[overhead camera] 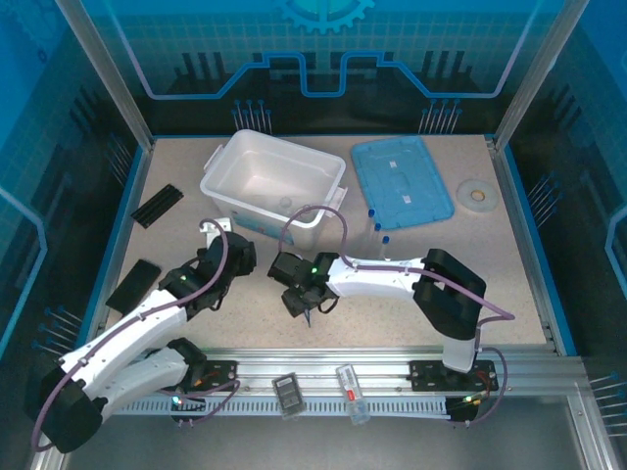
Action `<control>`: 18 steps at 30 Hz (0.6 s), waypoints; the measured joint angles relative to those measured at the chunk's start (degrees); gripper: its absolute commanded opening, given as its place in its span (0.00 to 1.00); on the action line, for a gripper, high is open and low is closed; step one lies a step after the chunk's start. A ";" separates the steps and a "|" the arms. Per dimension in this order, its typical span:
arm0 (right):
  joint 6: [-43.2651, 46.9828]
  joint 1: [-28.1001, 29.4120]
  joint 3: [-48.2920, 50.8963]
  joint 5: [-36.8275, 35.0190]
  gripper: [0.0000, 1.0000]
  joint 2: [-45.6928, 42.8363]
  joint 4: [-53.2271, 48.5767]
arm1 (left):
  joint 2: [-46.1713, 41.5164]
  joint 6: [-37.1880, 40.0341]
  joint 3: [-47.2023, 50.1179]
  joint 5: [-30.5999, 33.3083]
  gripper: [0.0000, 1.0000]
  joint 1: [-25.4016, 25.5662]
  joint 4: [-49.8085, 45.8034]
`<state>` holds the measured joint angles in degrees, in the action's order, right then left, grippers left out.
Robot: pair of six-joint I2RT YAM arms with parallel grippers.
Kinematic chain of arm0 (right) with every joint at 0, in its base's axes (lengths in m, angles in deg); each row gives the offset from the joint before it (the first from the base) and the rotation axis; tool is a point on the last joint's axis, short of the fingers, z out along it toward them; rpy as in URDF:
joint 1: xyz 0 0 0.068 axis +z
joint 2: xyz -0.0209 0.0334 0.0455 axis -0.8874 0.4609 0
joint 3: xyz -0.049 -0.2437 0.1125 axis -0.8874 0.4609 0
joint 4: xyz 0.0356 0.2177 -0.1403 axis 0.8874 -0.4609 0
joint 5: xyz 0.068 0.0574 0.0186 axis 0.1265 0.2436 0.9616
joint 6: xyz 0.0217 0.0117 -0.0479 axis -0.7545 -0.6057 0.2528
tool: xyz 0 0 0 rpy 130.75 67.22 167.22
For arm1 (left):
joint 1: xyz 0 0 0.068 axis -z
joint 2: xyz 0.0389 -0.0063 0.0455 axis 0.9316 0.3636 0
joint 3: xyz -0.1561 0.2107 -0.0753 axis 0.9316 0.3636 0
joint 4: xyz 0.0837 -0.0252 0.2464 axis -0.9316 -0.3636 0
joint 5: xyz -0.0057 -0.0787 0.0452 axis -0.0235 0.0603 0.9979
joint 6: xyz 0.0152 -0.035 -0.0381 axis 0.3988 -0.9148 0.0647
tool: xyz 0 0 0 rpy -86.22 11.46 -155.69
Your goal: Organize the chemistry lab equipment
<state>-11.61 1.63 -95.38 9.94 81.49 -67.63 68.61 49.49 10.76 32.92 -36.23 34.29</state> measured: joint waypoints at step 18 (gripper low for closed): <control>0.02 0.00 -1.11 1.55 0.42 4.94 -0.68 | -0.94 -1.11 1.38 -0.17 0.75 -2.60 2.45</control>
<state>-11.58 1.63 -96.50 11.49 86.43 -68.30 67.67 48.37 12.13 32.75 -38.83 36.74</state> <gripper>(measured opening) 0.440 0.748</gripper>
